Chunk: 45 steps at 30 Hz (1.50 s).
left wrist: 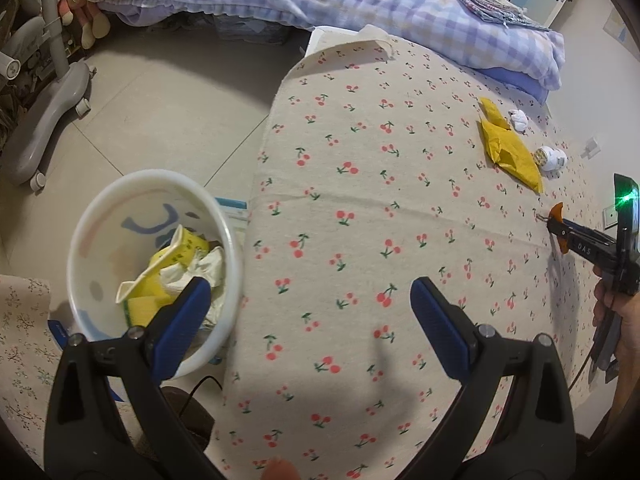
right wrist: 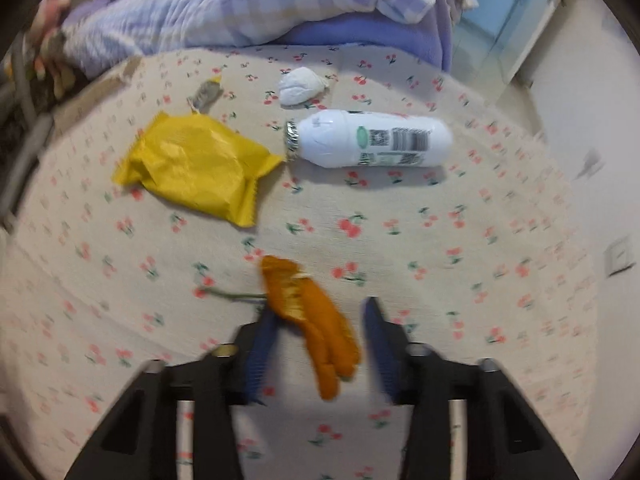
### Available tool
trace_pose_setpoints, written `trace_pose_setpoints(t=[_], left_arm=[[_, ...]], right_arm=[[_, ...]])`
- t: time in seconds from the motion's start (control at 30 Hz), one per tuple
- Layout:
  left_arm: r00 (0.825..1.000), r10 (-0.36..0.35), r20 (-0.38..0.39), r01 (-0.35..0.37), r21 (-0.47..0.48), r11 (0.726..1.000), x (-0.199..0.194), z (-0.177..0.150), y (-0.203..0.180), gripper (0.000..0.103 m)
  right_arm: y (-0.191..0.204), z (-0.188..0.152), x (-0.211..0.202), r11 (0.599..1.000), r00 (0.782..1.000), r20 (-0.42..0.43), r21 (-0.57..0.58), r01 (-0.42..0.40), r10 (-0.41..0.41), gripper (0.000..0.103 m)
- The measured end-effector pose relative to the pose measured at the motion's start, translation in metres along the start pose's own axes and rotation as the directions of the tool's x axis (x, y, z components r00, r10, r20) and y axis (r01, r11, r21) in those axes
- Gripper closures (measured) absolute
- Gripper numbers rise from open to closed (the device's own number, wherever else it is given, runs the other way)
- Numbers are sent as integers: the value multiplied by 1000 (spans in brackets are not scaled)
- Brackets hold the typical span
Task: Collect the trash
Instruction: 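Reach to the orange peel and grasp it with the right tool, then grasp the yellow plastic bag with the left tool while the right tool holds the peel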
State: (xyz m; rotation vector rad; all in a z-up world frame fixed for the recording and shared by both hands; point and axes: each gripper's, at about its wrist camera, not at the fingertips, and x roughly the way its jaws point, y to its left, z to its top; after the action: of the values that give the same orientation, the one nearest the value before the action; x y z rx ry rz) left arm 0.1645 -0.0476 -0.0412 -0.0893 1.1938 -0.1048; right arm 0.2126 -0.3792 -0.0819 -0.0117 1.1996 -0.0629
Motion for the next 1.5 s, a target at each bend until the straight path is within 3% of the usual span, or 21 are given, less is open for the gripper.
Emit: trace_pose_setpoints(t=[0.23,0.4,0.57,0.8,0.93,1.07,1.1,1.13,1.17,1.2,1.33,1.5], left_arm=[[999,-44,6,44,-3,999,3,4,-25,4],[998,-54,34,51,81,995,7,20,-66,4],[997,-74,33,69,143,987,27,46,-113,4],[984,-179,5,177,116,977,61,81,-160,26],[976,-216,17,213,97,972,77,96,-181,28],[978,-209,13,208,71,976,92,102,-190,34],[979,-203,-5,203,60,977,99,103,-192,47],[979,-202,-29,203,50,978,105,102,-192,53],[981,-196,-11,196,50,979,105,101,-192,54],[983,-184,-1,184,57,981,104,100,-194,62],[989,-148,-1,147,102,984,102,96,-199,74],[985,-172,10,169,131,977,85,87,-192,81]], right_arm=[[-8,-1,-3,994,998,-28,103,-45,48,79],[-45,-13,-7,928,983,-65,345,-140,172,80],[-57,-20,-25,904,976,-22,382,-192,217,80],[-68,-23,-54,917,979,39,345,-201,200,80],[-81,-30,-60,916,981,52,351,-193,187,80],[-92,-40,-64,916,983,54,356,-184,176,80],[-95,-41,-65,917,984,53,356,-180,172,80],[-96,-42,-65,918,984,53,355,-176,168,80],[-98,-44,-65,919,985,52,354,-172,164,80],[-100,-45,-65,920,986,50,354,-168,161,80],[-106,-51,-66,919,988,45,362,-154,148,80],[-112,-59,-70,916,989,50,372,-150,142,80]])
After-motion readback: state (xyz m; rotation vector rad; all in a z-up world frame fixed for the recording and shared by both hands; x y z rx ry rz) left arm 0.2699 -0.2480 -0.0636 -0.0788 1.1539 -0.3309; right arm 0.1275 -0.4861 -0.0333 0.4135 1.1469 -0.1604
